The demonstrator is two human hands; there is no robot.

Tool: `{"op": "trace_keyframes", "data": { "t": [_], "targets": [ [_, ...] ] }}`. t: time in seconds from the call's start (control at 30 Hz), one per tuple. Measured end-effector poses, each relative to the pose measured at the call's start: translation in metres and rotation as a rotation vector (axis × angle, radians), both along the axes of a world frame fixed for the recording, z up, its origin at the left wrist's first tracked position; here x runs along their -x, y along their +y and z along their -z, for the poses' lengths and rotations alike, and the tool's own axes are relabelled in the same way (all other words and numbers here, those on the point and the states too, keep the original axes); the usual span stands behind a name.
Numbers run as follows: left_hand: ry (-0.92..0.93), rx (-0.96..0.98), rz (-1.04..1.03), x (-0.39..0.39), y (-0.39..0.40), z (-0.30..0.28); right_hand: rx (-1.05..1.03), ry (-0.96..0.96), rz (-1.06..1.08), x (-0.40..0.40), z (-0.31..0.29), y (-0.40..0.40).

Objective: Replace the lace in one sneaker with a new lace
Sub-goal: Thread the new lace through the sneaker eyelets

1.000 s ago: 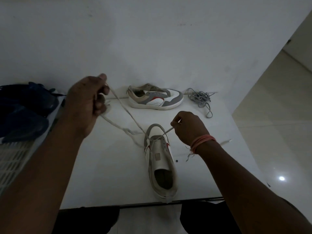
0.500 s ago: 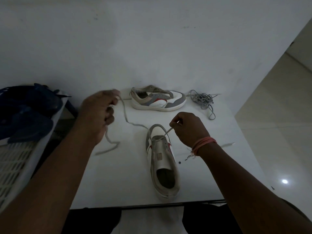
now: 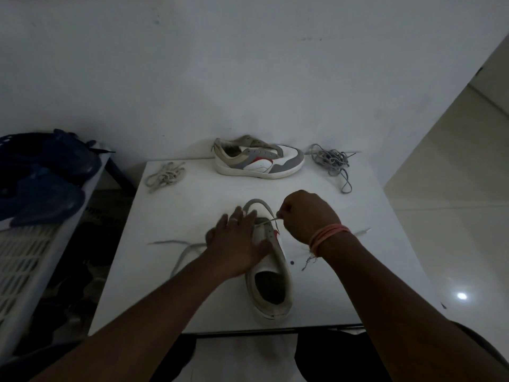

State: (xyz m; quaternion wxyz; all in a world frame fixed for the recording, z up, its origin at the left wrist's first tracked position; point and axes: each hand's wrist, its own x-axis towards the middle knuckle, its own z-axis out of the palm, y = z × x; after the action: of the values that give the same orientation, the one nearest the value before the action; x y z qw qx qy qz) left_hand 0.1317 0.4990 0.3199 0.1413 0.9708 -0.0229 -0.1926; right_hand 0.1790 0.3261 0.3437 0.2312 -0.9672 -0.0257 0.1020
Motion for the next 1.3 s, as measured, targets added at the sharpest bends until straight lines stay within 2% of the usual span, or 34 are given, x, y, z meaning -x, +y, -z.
{"op": "trace_keyframes", "data": {
  "t": [0.13,0.2,0.33,0.43,0.6,0.63,0.7,0.77,0.8,0.9,1.0,1.07,1.17,1.2,1.3],
  "targets": [
    [0.134,0.039,-0.17,0.011,-0.004,0.011,-0.132,-0.197,0.118,-0.005,-0.016,-0.013],
    [0.131,0.086,-0.273,0.014,-0.01,0.011,-0.172,-0.319,0.191,-0.007,-0.023,-0.018],
    [0.116,0.071,-0.325,0.018,-0.017,0.015,-0.288,-0.469,0.302,-0.01,-0.03,-0.024],
    [0.142,0.031,-0.374,0.017,-0.017,0.016,-0.345,-0.48,0.26,-0.008,-0.026,-0.016],
    [0.183,-0.029,-0.38,0.01,-0.01,0.004,-0.664,-0.319,0.011,0.002,-0.028,0.004],
    [0.137,0.012,-0.357,0.006,-0.009,0.002,-0.741,-0.253,-0.078,0.005,-0.031,0.007],
    [-0.059,0.245,-0.217,-0.005,-0.008,-0.009,-0.896,-0.124,-0.252,0.011,-0.035,0.011],
    [-0.281,0.51,-0.06,-0.011,-0.006,-0.029,-1.004,-0.046,-0.335,0.014,-0.039,0.012],
    [-0.355,0.551,-0.003,-0.012,-0.004,-0.041,-1.025,-0.042,-0.336,0.014,-0.04,0.012],
    [-0.382,0.541,0.008,-0.022,0.011,-0.061,-0.886,-0.176,-0.237,0.008,-0.041,-0.003],
    [-0.333,0.579,-0.252,-0.035,0.038,-0.053,-0.574,-0.232,-0.144,-0.006,-0.036,-0.031],
    [-0.241,0.701,-0.479,-0.037,0.048,-0.046,-0.345,-0.22,-0.106,-0.012,-0.027,-0.042],
    [-0.13,0.856,-0.675,-0.034,0.038,-0.041,-0.191,-0.176,-0.064,-0.011,-0.02,-0.04],
    [-0.102,0.794,-0.651,-0.033,0.032,-0.038,-0.192,-0.129,-0.087,-0.009,-0.019,-0.034],
    [0.08,0.442,-0.415,-0.023,0.017,-0.022,-0.13,0.048,-0.178,0.005,-0.005,-0.004]
  ]
}}
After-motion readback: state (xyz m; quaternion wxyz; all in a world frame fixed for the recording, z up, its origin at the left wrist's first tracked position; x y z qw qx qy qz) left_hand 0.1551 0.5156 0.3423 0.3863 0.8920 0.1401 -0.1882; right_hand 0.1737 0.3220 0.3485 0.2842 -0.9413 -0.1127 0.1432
